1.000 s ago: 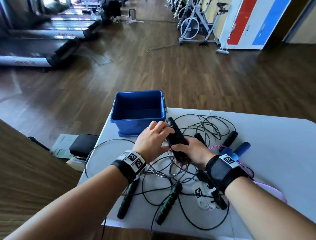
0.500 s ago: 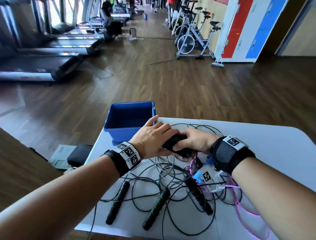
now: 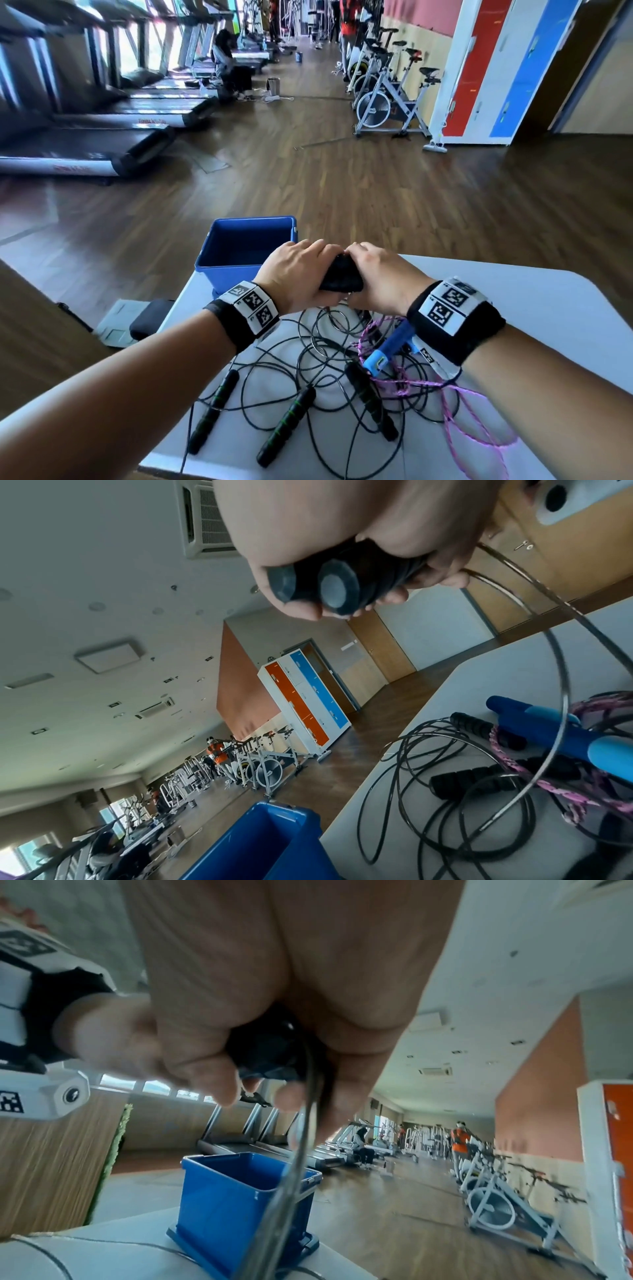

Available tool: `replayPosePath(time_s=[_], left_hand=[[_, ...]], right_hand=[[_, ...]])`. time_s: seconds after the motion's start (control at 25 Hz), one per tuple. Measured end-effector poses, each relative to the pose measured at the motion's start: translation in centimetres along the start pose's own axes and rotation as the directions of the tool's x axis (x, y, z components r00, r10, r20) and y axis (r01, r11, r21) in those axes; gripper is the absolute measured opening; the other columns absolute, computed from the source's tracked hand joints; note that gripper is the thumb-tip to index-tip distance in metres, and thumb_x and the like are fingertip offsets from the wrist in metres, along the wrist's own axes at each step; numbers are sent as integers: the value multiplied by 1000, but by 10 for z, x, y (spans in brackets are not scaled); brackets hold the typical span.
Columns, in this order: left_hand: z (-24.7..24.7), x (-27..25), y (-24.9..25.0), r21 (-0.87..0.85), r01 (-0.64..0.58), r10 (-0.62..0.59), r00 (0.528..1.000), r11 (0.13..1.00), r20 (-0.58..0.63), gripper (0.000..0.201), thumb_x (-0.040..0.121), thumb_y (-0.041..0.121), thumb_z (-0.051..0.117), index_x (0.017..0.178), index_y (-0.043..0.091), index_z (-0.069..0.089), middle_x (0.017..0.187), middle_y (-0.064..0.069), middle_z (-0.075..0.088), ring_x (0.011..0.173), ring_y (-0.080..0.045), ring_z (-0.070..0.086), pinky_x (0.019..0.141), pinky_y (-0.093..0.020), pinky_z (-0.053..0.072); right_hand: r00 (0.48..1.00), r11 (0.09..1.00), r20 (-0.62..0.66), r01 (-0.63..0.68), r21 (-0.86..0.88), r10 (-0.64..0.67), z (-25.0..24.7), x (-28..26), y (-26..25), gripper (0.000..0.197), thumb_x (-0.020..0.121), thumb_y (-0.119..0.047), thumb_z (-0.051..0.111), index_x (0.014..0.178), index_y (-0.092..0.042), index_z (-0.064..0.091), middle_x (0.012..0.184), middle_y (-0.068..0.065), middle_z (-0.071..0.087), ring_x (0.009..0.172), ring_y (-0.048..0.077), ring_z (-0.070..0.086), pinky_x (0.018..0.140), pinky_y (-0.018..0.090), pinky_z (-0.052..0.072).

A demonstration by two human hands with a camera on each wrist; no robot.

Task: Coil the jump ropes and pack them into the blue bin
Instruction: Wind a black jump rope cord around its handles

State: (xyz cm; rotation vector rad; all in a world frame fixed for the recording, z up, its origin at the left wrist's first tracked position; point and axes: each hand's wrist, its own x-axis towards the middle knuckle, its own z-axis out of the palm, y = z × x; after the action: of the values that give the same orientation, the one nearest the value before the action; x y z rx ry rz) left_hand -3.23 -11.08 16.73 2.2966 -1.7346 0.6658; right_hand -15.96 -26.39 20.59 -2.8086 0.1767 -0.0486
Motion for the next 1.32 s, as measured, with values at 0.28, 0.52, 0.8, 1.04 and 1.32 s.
replayPosePath(time_s=[0.28, 0.52, 0.8, 1.04, 1.32], left_hand=[[-10, -2, 4, 79, -8, 8, 1000, 997, -9, 73, 80, 73, 57, 134, 23, 56, 108, 1, 62, 101, -27, 57, 94, -46, 46], [-6, -7, -9, -27, -97, 95, 993, 995, -76, 74, 86, 69, 53, 134, 12, 59, 101, -5, 65, 85, -28, 66, 72, -40, 57], [-8, -2, -5, 37, -58, 60, 997, 998, -52, 82, 89, 81, 33, 127, 14, 61, 99, -3, 66, 88, -27, 64, 80, -43, 52], [-6, -2, 1, 76, -26, 30, 997, 997, -64, 73, 90, 73, 44, 131, 14, 58, 101, -3, 62, 87, -26, 61, 76, -42, 48], [-11, 4, -9, 58, -72, 76, 994, 996, -74, 78, 91, 78, 39, 135, 16, 58, 104, -1, 66, 90, -25, 63, 78, -39, 49]], right_hand=[[995, 988, -87, -23, 156, 37, -1, -8, 4, 71, 53, -65, 54, 109, -21, 57, 99, -3, 59, 89, 20, 62, 78, 34, 53], [991, 946, -117, -28, 324, 70, 0, -12, 9, 62, 58, -44, 81, 116, -33, 61, 103, -10, 63, 95, 10, 63, 83, 31, 55], [992, 956, -2, -124, 264, 130, -7, -8, 12, 56, 62, -44, 84, 104, -34, 48, 91, -11, 65, 82, 8, 65, 63, 23, 48], [990, 957, -31, -125, 260, 138, -6, -6, 11, 59, 62, -41, 83, 106, -31, 44, 91, -9, 66, 81, 10, 65, 67, 27, 53], [988, 933, -50, -122, 340, 147, -6, -7, 15, 49, 66, -32, 79, 102, -31, 46, 88, -7, 66, 81, 11, 64, 65, 26, 52]])
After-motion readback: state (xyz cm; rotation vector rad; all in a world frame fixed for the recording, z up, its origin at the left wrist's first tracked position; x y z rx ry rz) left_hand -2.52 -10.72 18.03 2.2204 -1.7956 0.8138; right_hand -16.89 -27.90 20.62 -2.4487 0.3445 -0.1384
